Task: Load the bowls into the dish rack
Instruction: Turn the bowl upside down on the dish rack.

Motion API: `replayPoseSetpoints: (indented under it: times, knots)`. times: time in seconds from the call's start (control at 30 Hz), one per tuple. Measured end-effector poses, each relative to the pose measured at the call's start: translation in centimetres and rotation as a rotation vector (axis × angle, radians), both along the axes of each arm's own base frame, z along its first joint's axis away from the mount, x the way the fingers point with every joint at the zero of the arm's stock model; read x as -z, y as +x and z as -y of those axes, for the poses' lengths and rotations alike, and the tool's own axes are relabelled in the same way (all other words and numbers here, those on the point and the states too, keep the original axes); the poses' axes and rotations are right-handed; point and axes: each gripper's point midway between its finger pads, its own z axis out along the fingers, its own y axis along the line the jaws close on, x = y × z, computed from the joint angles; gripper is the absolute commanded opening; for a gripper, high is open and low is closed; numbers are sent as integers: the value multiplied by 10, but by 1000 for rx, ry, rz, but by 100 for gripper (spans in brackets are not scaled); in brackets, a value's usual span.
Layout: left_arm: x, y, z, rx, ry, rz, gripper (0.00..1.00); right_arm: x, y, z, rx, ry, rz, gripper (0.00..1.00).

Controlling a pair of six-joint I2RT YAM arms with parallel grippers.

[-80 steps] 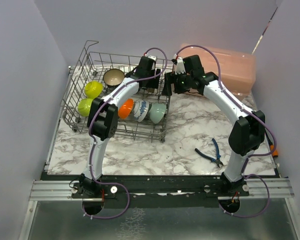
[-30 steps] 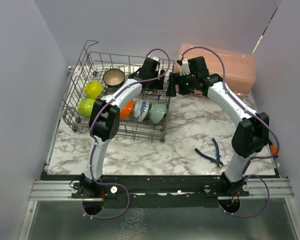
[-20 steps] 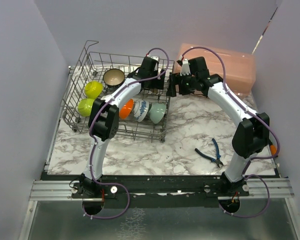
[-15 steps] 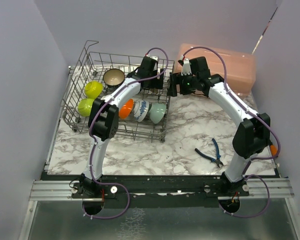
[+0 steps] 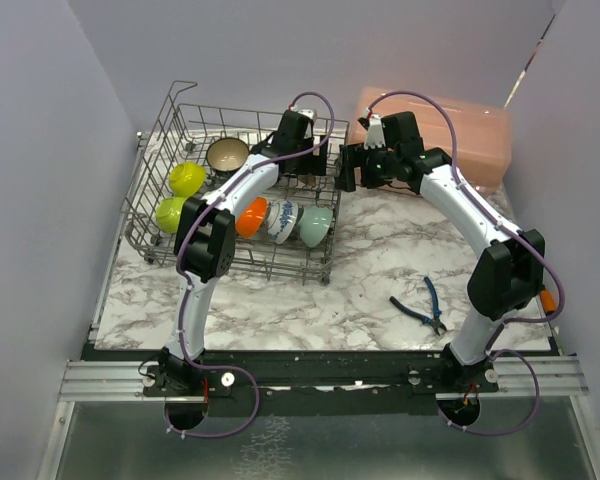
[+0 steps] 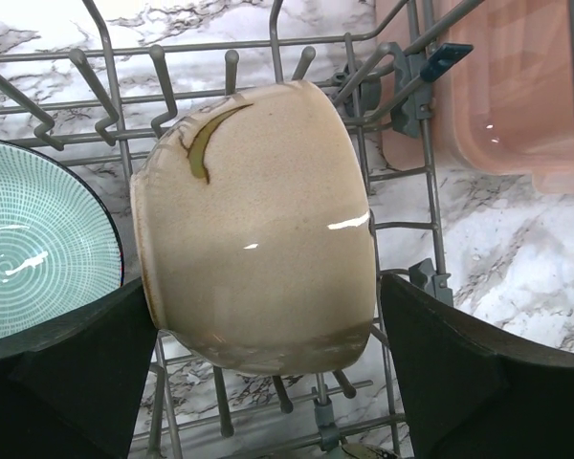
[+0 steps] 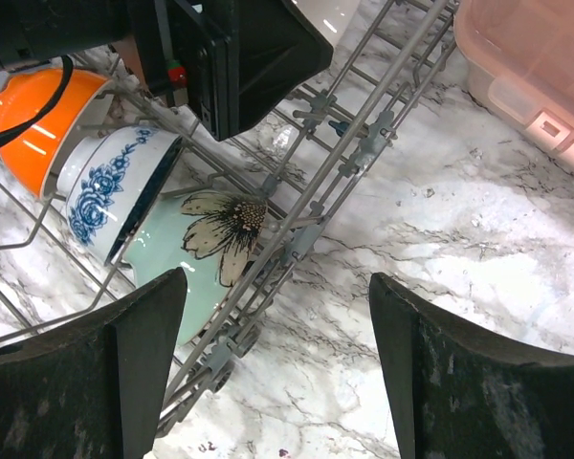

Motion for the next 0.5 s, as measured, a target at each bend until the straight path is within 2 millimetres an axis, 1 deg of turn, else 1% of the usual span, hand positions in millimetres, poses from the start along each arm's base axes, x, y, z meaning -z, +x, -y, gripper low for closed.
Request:
replayPoseSetpoints:
  times: [0.2, 0.37, 0.5]
  knots:
    - [-17, 0, 0, -6, -42, 13, 91, 0, 0, 0, 0, 0, 0, 81]
    - [-31, -1, 2, -5, -77, 35, 84, 0, 0, 0, 0, 0, 0, 81]
    - [-30, 0, 0, -10, -80, 39, 78, 0, 0, 0, 0, 1, 0, 80]
